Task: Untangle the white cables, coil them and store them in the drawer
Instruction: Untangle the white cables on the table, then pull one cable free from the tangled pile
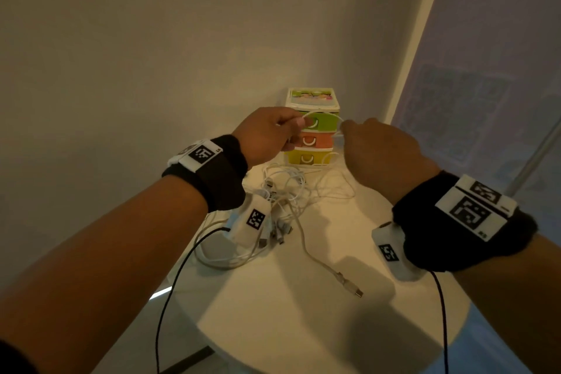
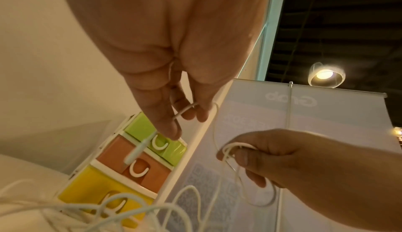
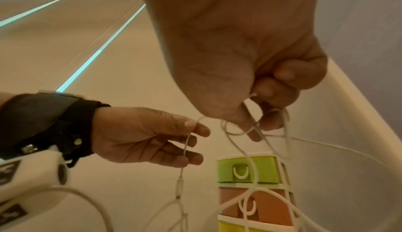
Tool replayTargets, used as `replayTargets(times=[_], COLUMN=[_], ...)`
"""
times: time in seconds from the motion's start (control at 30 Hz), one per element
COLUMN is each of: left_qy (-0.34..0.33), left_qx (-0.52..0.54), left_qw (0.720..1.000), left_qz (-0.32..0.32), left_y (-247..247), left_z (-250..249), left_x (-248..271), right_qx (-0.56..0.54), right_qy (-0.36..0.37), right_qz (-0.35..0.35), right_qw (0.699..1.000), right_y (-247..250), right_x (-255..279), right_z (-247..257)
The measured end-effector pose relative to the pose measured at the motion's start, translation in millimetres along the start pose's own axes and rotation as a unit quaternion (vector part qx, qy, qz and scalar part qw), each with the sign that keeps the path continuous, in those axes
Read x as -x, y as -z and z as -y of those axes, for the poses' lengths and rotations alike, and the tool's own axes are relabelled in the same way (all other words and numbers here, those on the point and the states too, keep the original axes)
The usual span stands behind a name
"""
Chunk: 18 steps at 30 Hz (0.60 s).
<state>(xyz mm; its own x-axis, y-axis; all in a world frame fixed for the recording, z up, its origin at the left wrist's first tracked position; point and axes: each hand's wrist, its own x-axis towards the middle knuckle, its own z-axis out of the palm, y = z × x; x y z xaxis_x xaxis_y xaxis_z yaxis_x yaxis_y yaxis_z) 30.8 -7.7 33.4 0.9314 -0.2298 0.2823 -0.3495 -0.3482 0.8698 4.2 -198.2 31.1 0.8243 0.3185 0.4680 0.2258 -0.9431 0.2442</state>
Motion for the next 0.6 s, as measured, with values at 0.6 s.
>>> replayTargets(times=[0.6], left_qy=[0.163], left_qx=[-0.312], left_qw=[0.902], left_qz=[0.249], left_y=[42], left_z=[24], left_x=[40], right_qx=[-0.255], right_qy=[-0.030], right_qz=[0.173], right_qw=[0.951], right_y=[9], right_x=[-2], right_z=[3])
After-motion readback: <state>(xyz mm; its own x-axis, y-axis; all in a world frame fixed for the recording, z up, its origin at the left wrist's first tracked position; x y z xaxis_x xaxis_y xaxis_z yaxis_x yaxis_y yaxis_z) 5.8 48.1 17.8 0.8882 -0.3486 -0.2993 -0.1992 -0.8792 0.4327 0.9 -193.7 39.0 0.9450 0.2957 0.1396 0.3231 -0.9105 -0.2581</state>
